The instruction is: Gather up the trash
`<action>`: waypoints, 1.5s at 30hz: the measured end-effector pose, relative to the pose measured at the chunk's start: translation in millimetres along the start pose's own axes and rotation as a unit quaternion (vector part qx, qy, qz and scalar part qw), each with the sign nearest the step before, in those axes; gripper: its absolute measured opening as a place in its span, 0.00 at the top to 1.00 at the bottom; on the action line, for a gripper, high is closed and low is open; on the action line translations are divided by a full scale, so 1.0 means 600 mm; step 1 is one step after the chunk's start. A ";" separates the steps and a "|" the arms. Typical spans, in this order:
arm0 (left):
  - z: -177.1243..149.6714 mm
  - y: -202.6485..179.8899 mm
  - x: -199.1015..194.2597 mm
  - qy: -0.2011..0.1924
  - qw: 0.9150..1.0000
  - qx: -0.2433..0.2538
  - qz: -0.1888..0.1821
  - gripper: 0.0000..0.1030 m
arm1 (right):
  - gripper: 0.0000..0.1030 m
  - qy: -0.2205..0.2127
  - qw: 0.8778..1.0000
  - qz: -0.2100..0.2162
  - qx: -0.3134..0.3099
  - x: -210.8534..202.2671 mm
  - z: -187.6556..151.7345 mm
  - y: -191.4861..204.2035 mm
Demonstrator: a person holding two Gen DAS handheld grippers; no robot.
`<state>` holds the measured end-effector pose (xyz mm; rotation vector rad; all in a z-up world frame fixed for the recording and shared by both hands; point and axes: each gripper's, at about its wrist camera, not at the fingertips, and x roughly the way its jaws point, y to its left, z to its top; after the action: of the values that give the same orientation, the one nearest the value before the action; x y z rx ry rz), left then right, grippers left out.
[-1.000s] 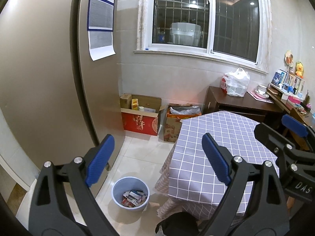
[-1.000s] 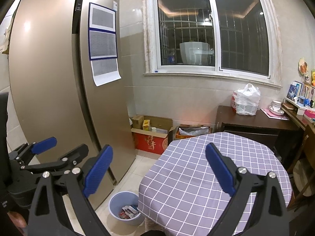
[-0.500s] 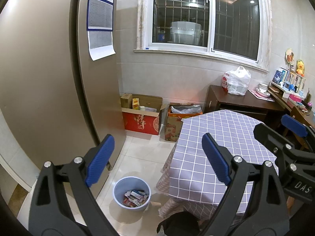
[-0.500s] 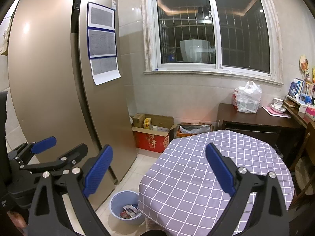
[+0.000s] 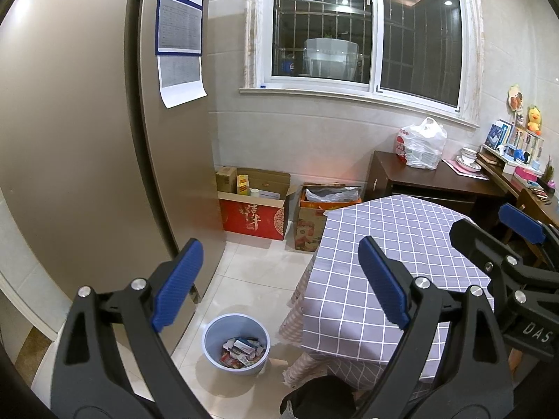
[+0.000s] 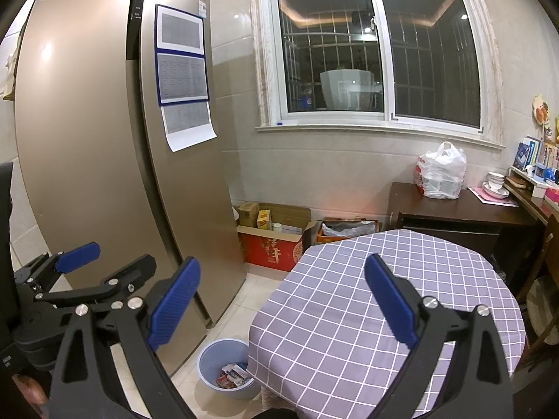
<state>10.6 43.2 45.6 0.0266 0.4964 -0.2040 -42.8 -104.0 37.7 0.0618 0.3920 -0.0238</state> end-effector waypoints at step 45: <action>-0.002 0.014 0.008 -0.001 1.000 0.001 0.004 0.14 | 0.10 0.002 1.000 0.002 0.000 0.010 -0.006 0.015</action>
<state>15.6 50.5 42.0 0.0303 0.4941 -0.1972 -38.2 -94.8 32.3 0.0619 0.3954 -0.0194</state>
